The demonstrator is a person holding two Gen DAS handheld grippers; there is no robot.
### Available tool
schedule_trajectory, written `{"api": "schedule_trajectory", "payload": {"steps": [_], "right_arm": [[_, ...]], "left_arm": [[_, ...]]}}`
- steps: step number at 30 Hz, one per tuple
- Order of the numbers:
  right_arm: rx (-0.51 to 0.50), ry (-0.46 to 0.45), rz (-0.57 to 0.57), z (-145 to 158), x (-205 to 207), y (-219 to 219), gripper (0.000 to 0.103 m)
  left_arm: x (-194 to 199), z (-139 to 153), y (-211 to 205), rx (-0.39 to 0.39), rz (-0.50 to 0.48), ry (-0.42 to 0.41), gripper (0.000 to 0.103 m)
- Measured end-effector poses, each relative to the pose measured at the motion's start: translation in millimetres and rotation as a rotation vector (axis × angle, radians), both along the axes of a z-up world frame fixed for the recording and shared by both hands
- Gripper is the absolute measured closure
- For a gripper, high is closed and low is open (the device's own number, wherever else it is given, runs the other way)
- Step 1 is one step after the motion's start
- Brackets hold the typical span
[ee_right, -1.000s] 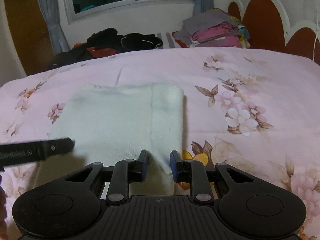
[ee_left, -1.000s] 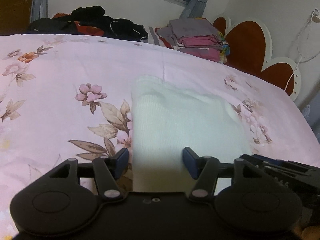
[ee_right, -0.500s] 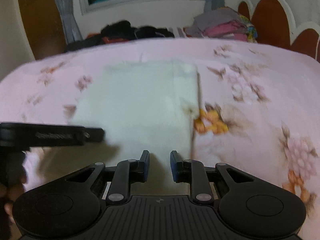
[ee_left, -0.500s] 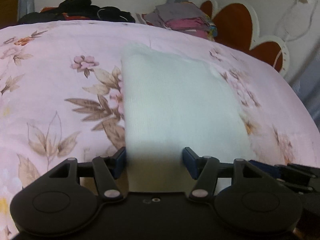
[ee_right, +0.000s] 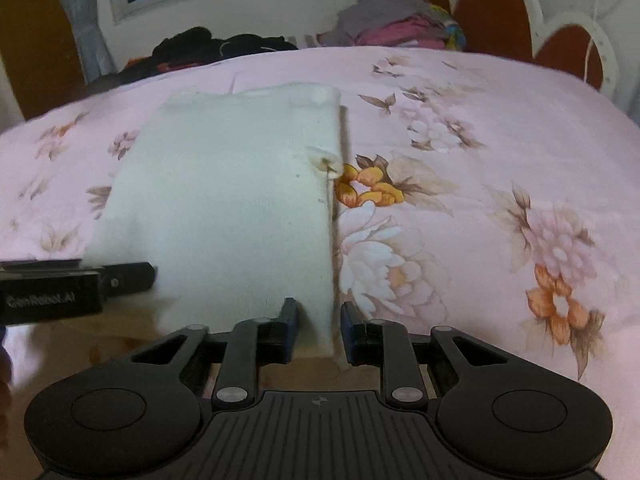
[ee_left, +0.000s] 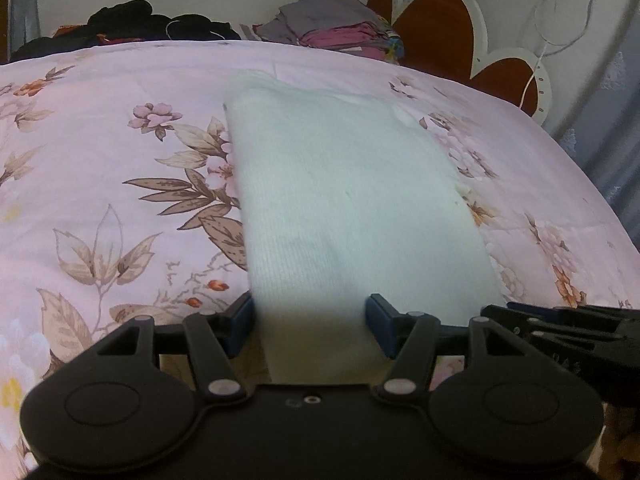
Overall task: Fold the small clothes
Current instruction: 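Smooth the folded sweater with both open tools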
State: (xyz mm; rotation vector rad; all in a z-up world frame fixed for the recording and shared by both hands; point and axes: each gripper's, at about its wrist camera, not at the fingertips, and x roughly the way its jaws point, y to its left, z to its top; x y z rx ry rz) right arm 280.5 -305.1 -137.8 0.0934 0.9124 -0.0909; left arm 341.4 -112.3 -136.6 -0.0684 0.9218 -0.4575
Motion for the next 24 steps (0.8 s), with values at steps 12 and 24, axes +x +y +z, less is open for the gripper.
{"api": "schedule_trajectory", "payload": {"steps": [12, 24], "right_arm": [[0.095, 0.027, -0.075, 4, -2, -14, 0.081], [0.265, -0.063, -0.072, 26, 24, -53, 0.080]], "left_arm": [[6, 3, 1, -0.022, 0.013, 0.044, 0.038], [31, 31, 18, -0.100, 0.142, 0.056, 0.025]]}}
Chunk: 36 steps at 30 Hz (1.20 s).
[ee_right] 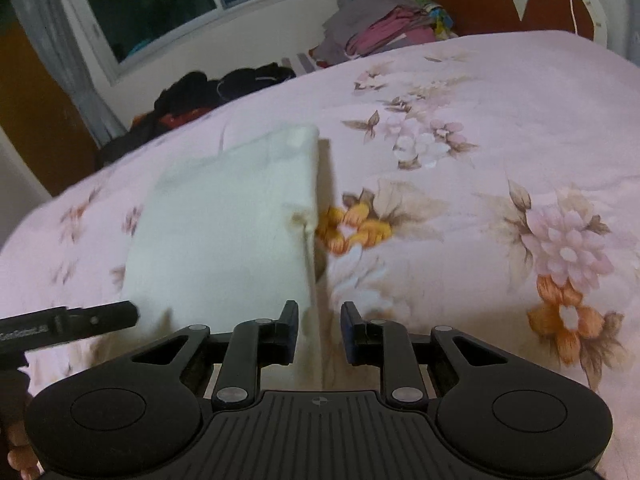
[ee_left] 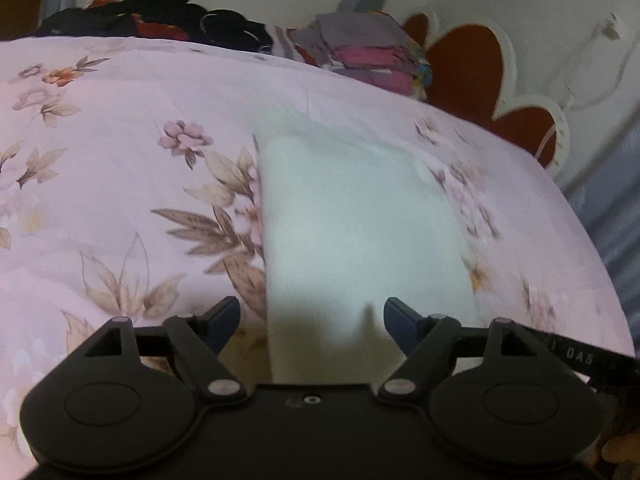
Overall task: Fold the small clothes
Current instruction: 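Smooth the folded sweater with both open tools, then close the right tool on the sweater's folded edge while the left tool pinches beside it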
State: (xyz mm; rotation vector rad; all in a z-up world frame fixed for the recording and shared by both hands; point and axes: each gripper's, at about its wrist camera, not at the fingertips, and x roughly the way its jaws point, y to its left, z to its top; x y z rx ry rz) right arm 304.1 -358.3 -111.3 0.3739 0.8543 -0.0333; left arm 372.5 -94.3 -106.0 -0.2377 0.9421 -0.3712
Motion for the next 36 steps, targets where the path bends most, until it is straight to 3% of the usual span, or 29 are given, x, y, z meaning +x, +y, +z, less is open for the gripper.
{"api": "schedule_trajectory", "payload": {"steps": [3, 4, 5, 6, 7, 17, 22, 29, 30, 31, 32, 36], "right_arm": [[0.032, -0.012, 0.000, 3, 13, -7, 0.079], [0.034, -0.017, 0.003, 4, 16, -8, 0.074], [0.033, -0.024, 0.005, 5, 20, -9, 0.052], [0.032, -0.036, 0.005, 7, 23, -9, 0.040], [0.031, -0.057, 0.010, 9, 26, -9, 0.035], [0.058, -0.040, 0.050, -5, 77, -10, 0.035], [0.077, -0.013, 0.040, -19, 93, -17, 0.035], [0.135, -0.010, 0.055, -35, 99, -17, 0.036], [0.131, -0.013, 0.068, -35, 100, -14, 0.040], [0.153, -0.016, 0.088, -35, 101, -13, 0.056], [0.161, -0.015, 0.091, -34, 102, -11, 0.060], [0.154, -0.016, 0.099, -35, 102, -10, 0.060]], "left_arm": [[11, 2, -1, -0.006, 0.021, -0.001, 0.024], [15, 2, -2, -0.003, 0.027, -0.003, 0.024], [18, 3, -3, -0.003, 0.031, -0.004, 0.024], [22, 3, -3, -0.004, 0.037, -0.006, 0.024], [26, 3, -4, -0.005, 0.045, -0.008, 0.023], [58, -10, -13, -0.019, 0.058, 0.032, 0.024], [67, -28, -13, -0.066, 0.052, 0.067, 0.023], [70, -33, -20, -0.080, 0.030, 0.054, 0.037], [70, -33, -21, -0.075, 0.034, 0.051, 0.037], [70, -33, -22, -0.073, 0.036, 0.049, 0.038], [70, -33, -23, -0.072, 0.036, 0.046, 0.039], [69, -34, -23, -0.081, 0.032, 0.040, 0.040]]}}
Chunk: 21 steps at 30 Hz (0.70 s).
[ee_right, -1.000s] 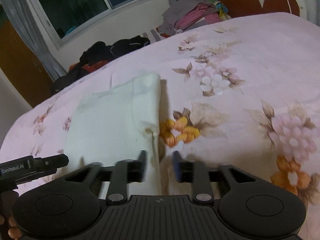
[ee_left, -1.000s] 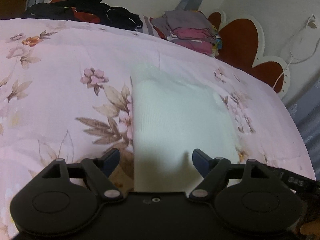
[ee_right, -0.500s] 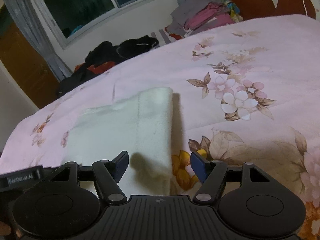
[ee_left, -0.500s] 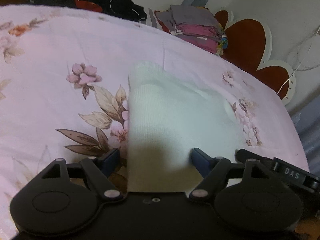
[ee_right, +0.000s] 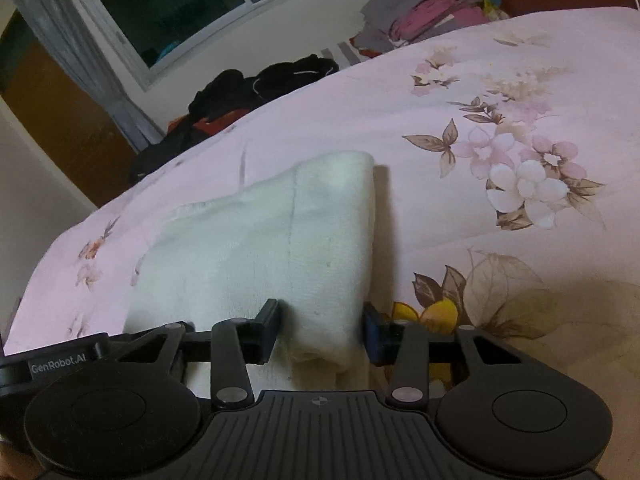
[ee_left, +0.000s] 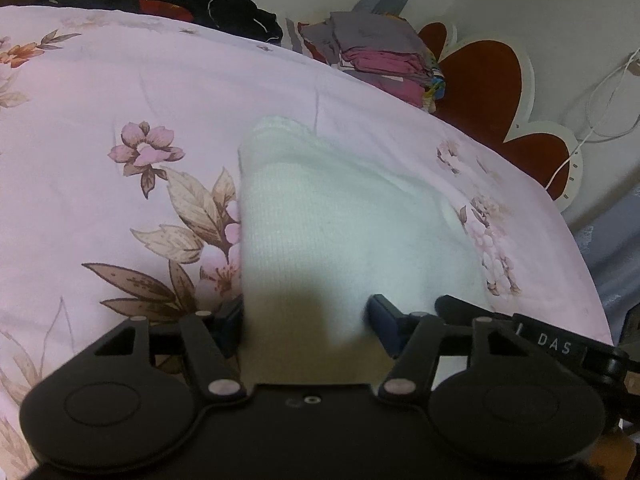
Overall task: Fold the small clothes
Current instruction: 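Close the right tool on the sweater's folded edge while the left tool pinches beside it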
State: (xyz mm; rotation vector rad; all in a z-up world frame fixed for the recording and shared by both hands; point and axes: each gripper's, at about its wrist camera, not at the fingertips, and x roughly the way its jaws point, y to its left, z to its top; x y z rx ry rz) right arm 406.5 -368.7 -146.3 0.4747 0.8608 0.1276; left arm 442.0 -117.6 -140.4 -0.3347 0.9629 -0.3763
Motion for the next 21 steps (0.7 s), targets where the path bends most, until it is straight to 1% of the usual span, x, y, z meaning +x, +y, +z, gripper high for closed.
{"api": "schedule_trajectory", "payload": {"steps": [1, 2, 4, 11, 14, 15, 17, 18, 21], "right_arm": [[0.011, 0.003, -0.006, -1, 0, -1, 0.060], [0.029, 0.004, -0.013, -2, 0, -3, 0.056], [0.074, 0.012, -0.015, -5, 1, -6, 0.052], [0.123, 0.010, 0.004, -6, 3, -5, 0.051], [0.105, 0.005, 0.015, -4, 4, -4, 0.052], [0.095, 0.004, 0.018, -3, 3, -3, 0.052], [0.082, 0.008, 0.022, -2, 3, -1, 0.056], [0.082, 0.011, 0.024, -2, 3, -1, 0.057], [0.081, 0.012, 0.026, -3, 4, -1, 0.058]], "left_arm": [[0, 0, 0, -0.002, 0.000, 0.001, 0.040], [1, -1, -1, -0.002, 0.001, 0.002, 0.040], [1, -1, -1, -0.002, 0.001, 0.002, 0.040], [2, -1, 4, -0.018, 0.001, 0.013, 0.041], [2, -1, 6, -0.027, -0.006, 0.014, 0.041], [2, -1, 7, -0.028, -0.011, 0.011, 0.042], [2, -1, 10, -0.031, -0.014, 0.009, 0.049], [2, -1, 11, -0.033, -0.013, 0.008, 0.050], [2, -2, 7, -0.020, -0.011, 0.004, 0.051]]}}
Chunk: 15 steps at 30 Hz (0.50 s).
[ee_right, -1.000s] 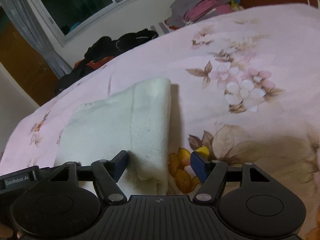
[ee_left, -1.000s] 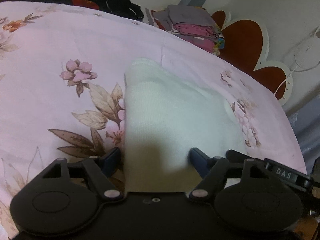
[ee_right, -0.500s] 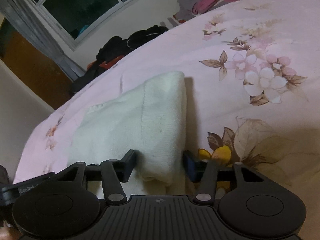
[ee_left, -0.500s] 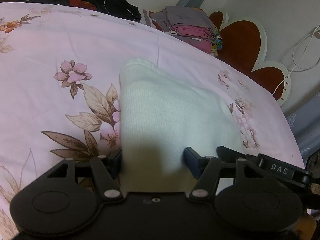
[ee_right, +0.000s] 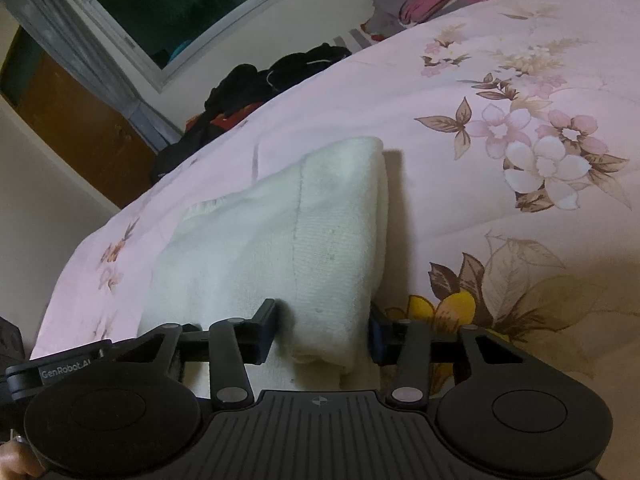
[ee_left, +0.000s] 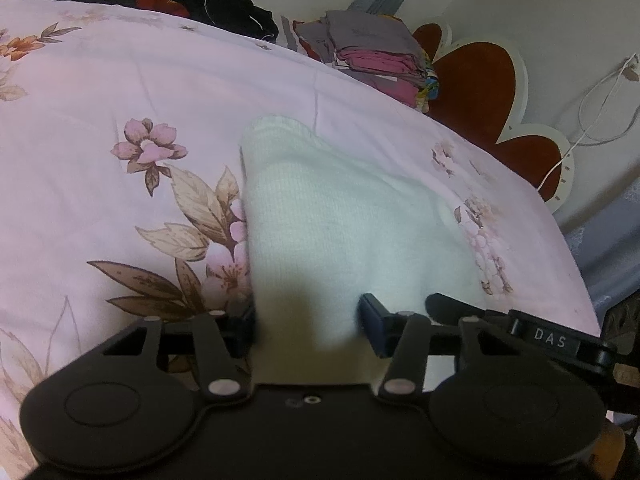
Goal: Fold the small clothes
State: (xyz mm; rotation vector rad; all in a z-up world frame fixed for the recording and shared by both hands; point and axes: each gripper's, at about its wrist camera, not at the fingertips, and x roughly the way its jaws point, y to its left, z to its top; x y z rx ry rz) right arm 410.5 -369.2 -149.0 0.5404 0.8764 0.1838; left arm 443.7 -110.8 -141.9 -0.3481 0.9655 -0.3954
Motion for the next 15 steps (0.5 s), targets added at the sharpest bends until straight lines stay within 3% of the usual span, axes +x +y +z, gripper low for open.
{"api": "schedule_trajectory", "payload": {"steps": [4, 8, 15], "right_arm": [[0.010, 0.002, -0.013, -2, 2, 1, 0.057], [0.006, -0.007, -0.026, 6, -1, 5, 0.070], [0.025, -0.041, -0.027, 27, -10, 7, 0.073]], "left_arm": [[-2, 3, -6, 0.018, 0.005, -0.013, 0.056], [-5, 11, -7, 0.030, 0.002, -0.033, 0.067], [-12, 28, 0, 0.023, -0.004, -0.061, 0.070]]}}
